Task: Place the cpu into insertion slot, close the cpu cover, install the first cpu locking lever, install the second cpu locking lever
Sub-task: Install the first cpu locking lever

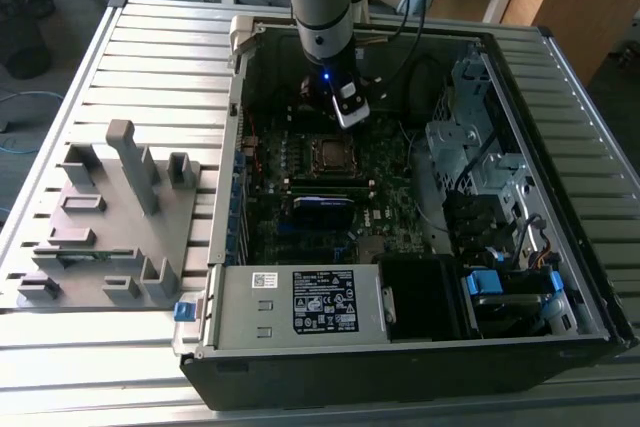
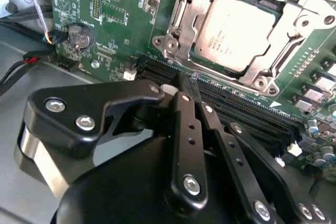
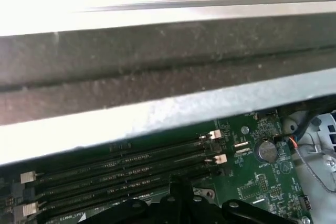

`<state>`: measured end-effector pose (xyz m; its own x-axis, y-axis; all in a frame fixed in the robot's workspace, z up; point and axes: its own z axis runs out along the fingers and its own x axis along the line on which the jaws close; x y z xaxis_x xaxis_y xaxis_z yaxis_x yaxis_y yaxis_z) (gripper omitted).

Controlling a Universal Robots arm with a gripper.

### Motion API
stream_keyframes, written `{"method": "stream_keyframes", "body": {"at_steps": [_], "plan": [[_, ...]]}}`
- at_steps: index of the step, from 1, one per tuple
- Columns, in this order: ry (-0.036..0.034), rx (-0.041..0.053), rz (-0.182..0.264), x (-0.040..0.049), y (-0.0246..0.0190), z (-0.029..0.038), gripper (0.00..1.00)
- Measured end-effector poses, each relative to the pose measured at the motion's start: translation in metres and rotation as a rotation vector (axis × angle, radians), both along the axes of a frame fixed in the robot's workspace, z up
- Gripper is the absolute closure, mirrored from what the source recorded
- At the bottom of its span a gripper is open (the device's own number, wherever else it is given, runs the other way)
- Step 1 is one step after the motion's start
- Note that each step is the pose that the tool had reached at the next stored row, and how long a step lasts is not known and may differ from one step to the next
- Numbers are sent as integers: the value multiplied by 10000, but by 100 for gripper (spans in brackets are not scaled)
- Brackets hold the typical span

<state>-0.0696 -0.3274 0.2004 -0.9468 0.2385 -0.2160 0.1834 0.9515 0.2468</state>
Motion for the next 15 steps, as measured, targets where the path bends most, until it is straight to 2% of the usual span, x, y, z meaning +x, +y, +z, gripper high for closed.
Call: {"method": "stream_keyframes", "body": {"at_steps": [4, 15], "plan": [[-1, 1, -1, 14, -25, -14, 90], [-2, 0, 0, 16, -27, -42, 90]]}}
